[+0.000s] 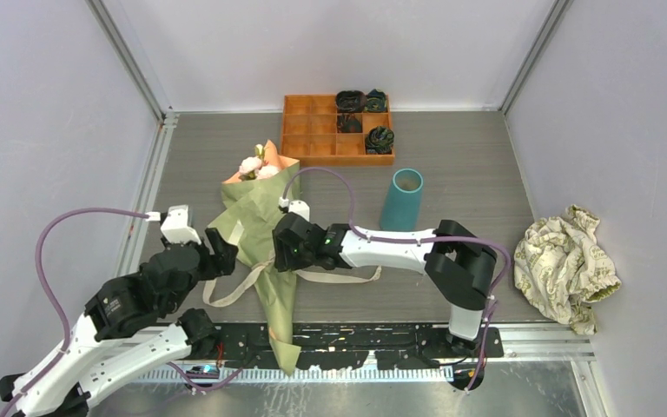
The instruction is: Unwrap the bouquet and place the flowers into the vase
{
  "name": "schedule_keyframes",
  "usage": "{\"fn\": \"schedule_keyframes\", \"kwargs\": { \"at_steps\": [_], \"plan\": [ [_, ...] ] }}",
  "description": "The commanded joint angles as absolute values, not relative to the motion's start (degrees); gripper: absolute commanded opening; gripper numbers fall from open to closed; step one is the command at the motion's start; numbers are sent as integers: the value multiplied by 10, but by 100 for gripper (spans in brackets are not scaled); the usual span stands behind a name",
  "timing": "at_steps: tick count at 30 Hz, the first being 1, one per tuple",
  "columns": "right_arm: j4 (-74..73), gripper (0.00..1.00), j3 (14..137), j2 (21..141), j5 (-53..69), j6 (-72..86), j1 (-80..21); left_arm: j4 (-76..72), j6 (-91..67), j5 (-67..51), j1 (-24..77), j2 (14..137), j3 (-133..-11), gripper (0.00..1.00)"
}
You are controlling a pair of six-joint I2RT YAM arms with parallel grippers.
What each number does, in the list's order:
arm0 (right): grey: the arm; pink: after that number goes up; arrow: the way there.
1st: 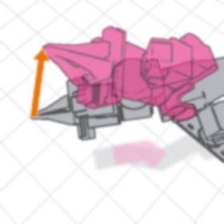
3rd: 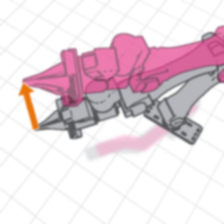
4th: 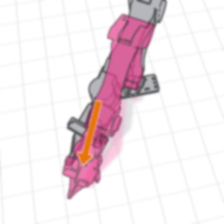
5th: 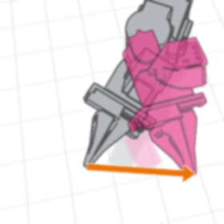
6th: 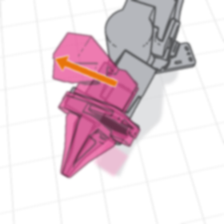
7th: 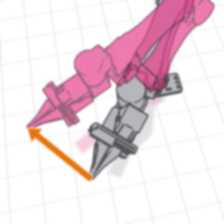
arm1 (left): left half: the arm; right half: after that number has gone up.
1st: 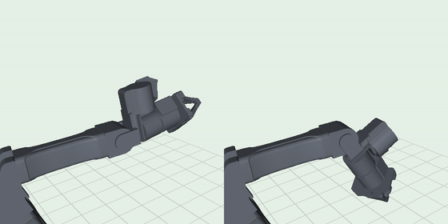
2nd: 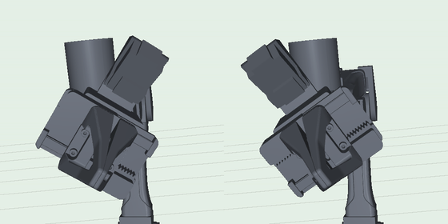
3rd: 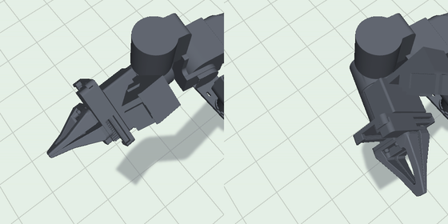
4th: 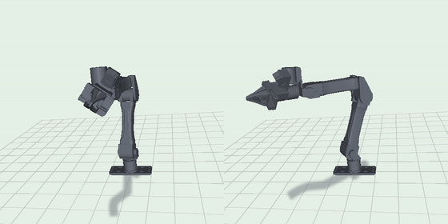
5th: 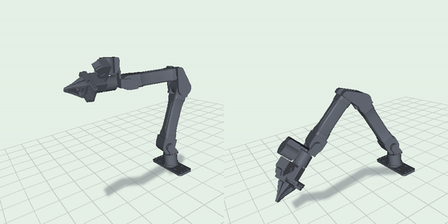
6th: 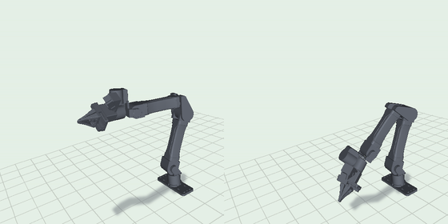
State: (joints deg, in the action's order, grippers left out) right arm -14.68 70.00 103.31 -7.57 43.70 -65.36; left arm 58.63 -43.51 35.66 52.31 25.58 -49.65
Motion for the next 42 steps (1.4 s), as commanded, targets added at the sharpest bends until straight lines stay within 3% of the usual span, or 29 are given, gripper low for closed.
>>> {"fn": "schedule_keyframes", "kwargs": {
  "at_steps": [1, 8, 16, 23, 37, 42],
  "plan": [
    [-127, 51, 731, 1048, -86, 433, -640, 526, -444, 337, 522, 263, -478, 68],
    [-128, 45, 747, 1073, -79, 431, -638, 473, -444, 319, 522, 314, -439, 67],
    [-181, 32, 762, 1053, -178, 403, -637, 392, -459, 316, 522, 370, -383, 67],
    [-276, 47, 765, 1039, -293, 421, -613, 322, -466, 279, 522, 455, -364, 67],
    [-261, 51, 723, 1003, -293, 428, -593, 110, -416, 244, 522, 578, -318, 67],
    [-248, 51, 713, 995, -282, 431, -594, 74, -372, 236, 522, 645, -342, 58]
  ]
}}
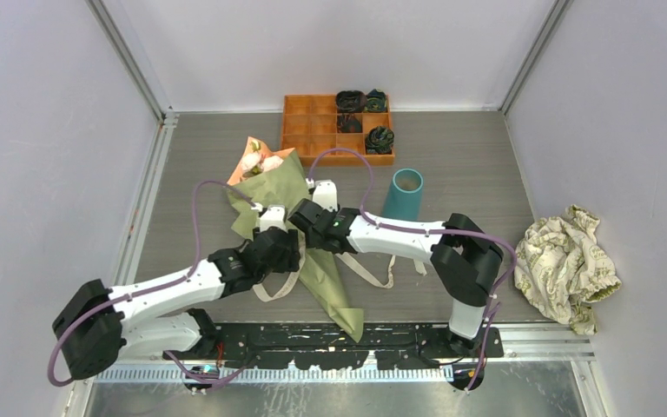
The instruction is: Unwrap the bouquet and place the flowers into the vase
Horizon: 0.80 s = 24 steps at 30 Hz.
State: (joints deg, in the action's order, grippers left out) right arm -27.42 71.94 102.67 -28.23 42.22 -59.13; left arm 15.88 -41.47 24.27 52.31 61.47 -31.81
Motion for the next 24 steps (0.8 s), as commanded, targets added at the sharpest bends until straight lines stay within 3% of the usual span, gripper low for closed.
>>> {"fn": "schedule_keyframes", "kwargs": {
  "at_steps": [1, 8, 15, 24],
  "plan": [
    [-247, 51, 711, 993, -281, 431, -594, 73, -368, 240, 521, 657, -349, 56],
    [-238, 51, 701, 984, -277, 432, -593, 58, -347, 248, 521, 726, -374, 42],
    [-234, 51, 698, 988, -280, 432, -591, 93, -367, 294, 521, 756, -393, 2],
    [-241, 47, 686, 951, -272, 433, -589, 166, -366, 332, 520, 654, -386, 0]
  ]
}}
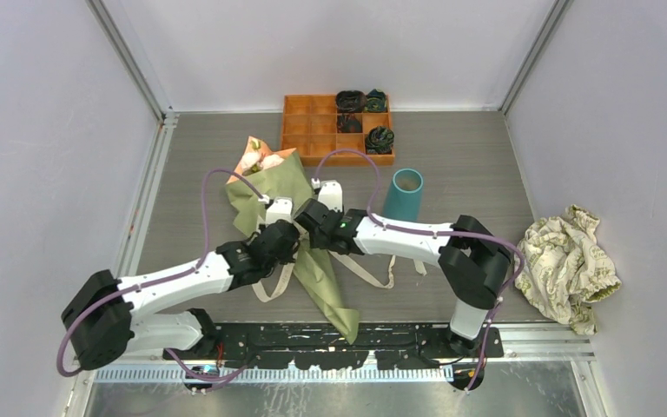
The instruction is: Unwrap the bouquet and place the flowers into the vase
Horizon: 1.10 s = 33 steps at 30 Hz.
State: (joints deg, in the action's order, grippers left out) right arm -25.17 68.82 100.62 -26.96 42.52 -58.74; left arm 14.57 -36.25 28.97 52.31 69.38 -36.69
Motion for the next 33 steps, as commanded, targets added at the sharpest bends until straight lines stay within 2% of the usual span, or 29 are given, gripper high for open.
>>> {"fn": "schedule_keyframes", "kwargs": {
  "at_steps": [1, 3, 8, 15, 22, 33],
  "plan": [
    [-242, 46, 683, 941, -269, 434, -592, 175, -368, 336, 519, 653, -387, 0],
    [-241, 42, 674, 926, -255, 436, -595, 191, -373, 346, 519, 649, -386, 0],
    [-198, 42, 637, 912, -191, 448, -609, 190, -376, 346, 515, 646, -375, 0],
    [-153, 35, 631, 965, -141, 455, -632, 197, -375, 351, 512, 653, -378, 0],
    [-166, 51, 672, 1012, -183, 433, -631, 204, -379, 352, 511, 627, -363, 0],
    [-181, 50, 739, 1077, -203, 405, -608, 210, -382, 353, 509, 612, -352, 0]
  ]
}}
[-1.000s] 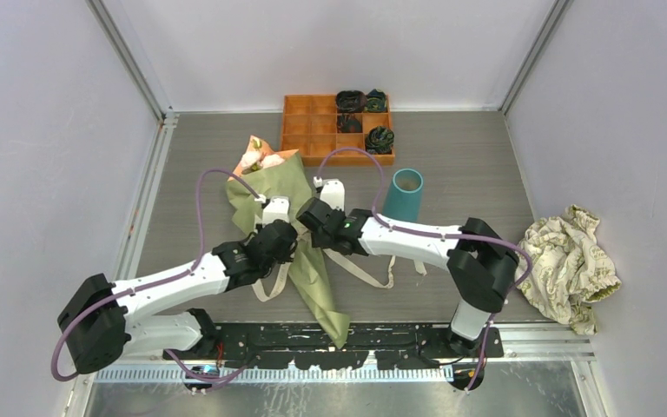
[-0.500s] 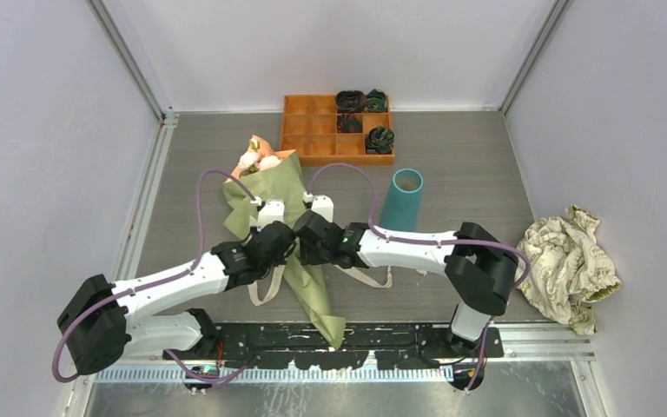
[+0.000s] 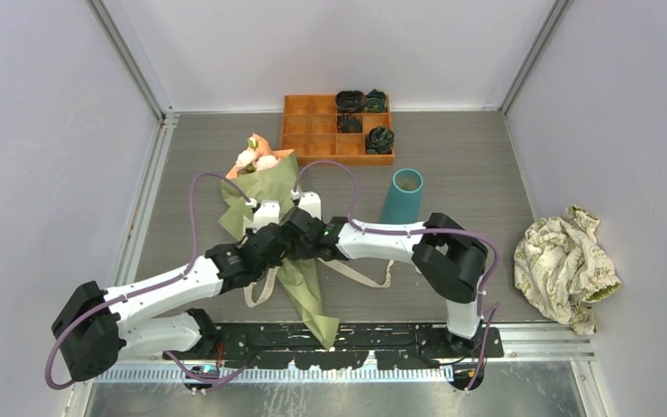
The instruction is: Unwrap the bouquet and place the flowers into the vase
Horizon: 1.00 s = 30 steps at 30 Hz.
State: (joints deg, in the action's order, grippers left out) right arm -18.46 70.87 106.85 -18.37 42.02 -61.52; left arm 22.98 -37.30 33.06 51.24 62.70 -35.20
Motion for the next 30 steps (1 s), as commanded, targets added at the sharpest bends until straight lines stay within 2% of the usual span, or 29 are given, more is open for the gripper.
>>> {"fn": "schedule_keyframes", "kwargs": {
  "at_steps": [1, 8, 13, 18, 24, 30],
  "plan": [
    [-178, 49, 740, 1079, -204, 406, -606, 210, -383, 353, 509, 612, -351, 0],
    [-178, 39, 748, 1090, -222, 423, -580, 217, -392, 354, 507, 595, -341, 0],
    [-170, 24, 731, 1077, -225, 425, -556, 236, -400, 366, 505, 569, -333, 0],
    [-167, 15, 715, 1057, -230, 424, -541, 262, -407, 378, 495, 546, -332, 0],
    [-172, 13, 696, 1041, -229, 429, -520, 365, -428, 419, 473, 491, -372, 0],
    [-170, 14, 683, 1042, -215, 432, -501, 503, -435, 487, 440, 402, -464, 1]
  ]
}}
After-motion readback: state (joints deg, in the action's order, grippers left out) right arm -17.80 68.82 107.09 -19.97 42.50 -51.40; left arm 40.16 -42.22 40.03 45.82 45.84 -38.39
